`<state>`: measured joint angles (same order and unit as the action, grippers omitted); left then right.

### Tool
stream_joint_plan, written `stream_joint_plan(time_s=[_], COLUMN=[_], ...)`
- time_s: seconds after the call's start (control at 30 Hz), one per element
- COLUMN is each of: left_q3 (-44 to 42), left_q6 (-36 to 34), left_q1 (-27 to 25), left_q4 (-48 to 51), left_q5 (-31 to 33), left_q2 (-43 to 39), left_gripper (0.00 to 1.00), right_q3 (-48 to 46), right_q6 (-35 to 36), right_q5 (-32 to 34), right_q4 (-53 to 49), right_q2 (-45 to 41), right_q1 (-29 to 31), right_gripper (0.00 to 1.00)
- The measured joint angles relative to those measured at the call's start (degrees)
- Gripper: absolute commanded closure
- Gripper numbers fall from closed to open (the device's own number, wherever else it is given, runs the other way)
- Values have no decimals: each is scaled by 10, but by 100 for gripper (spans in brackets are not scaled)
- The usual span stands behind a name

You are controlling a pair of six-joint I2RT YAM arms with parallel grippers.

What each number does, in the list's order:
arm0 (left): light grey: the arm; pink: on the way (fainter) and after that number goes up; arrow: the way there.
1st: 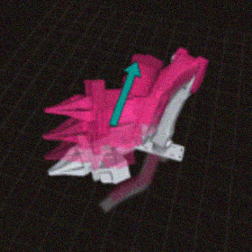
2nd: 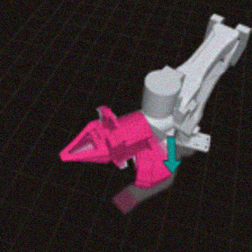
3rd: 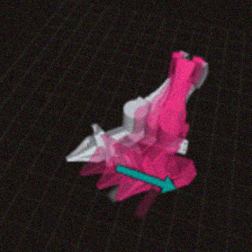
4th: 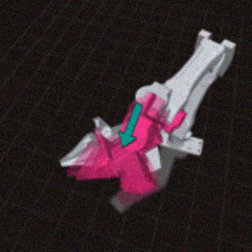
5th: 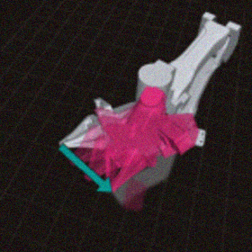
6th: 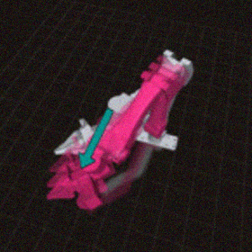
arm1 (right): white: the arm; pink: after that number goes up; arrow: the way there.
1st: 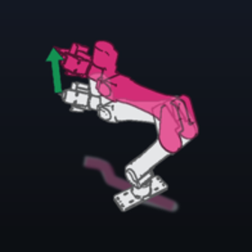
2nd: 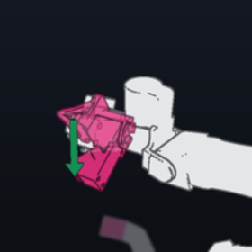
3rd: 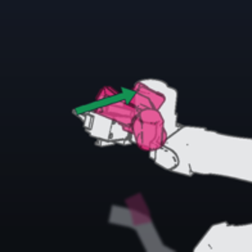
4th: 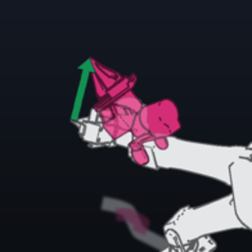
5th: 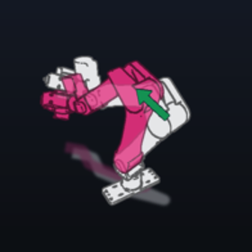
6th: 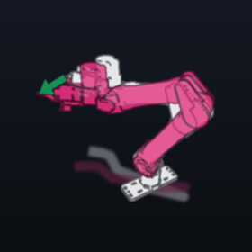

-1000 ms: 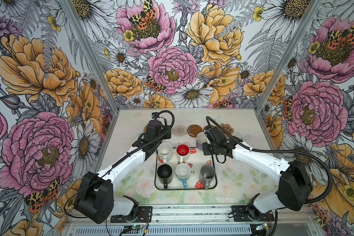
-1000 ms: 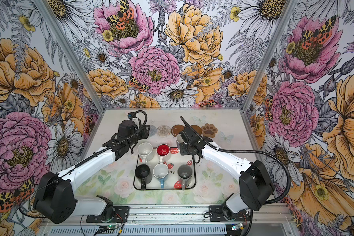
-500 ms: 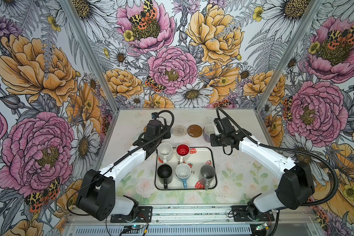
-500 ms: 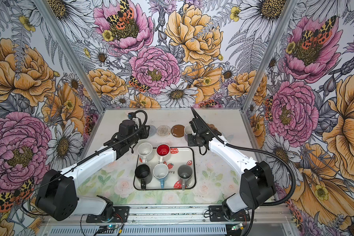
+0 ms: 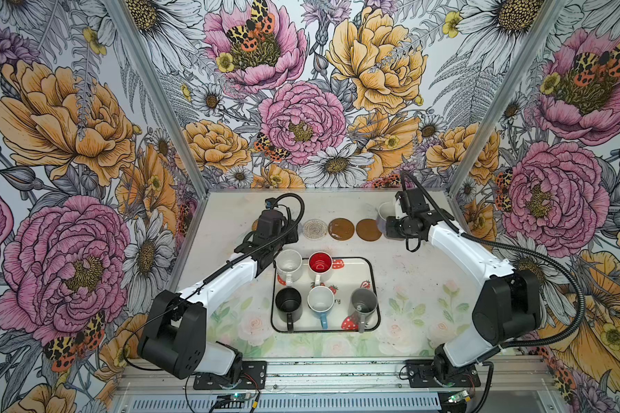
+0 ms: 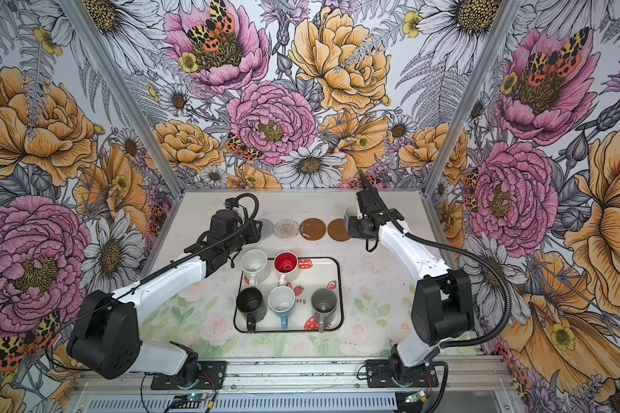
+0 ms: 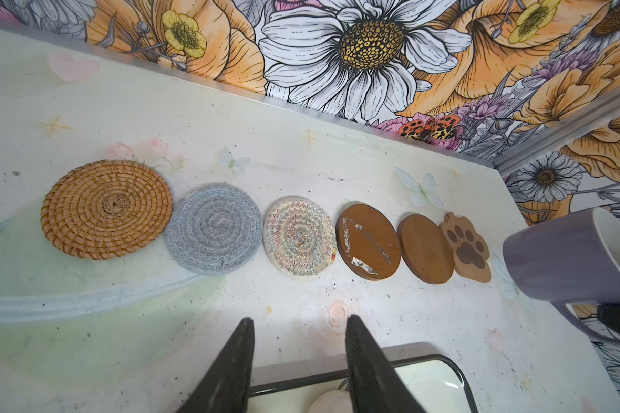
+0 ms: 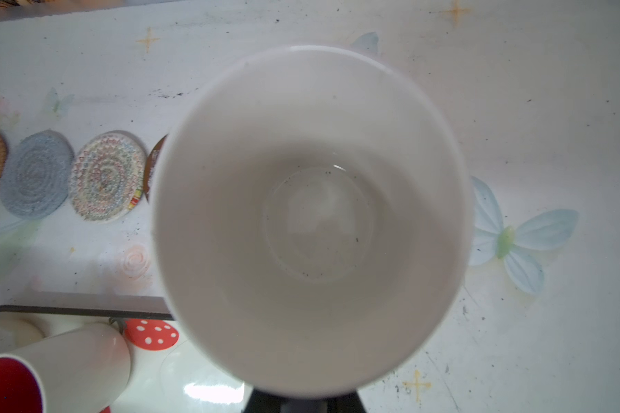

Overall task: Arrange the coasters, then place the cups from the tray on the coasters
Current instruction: 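Lift the lavender mug with the right gripper toward the paw-print coaster, then lower the lavender mug onto the paw-print coaster with the right gripper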

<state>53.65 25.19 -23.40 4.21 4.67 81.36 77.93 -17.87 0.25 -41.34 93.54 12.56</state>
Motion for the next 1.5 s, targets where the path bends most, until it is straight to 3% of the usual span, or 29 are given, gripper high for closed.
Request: stream_joint_plan(time_s=[0.57,1.5], left_q3=[0,0], left_q6=[4,5], left_q1=[7,7], left_q4=[-10,-15], left_q5=[-2,-2], left_q2=[2,18], left_gripper=[57,58], right_q3=[101,127], right_q6=[39,41], right_q5=[-26,-46], right_q4=[10,43], right_q2=[152,226], right_q1=[-98,-103], right_gripper=[100,100])
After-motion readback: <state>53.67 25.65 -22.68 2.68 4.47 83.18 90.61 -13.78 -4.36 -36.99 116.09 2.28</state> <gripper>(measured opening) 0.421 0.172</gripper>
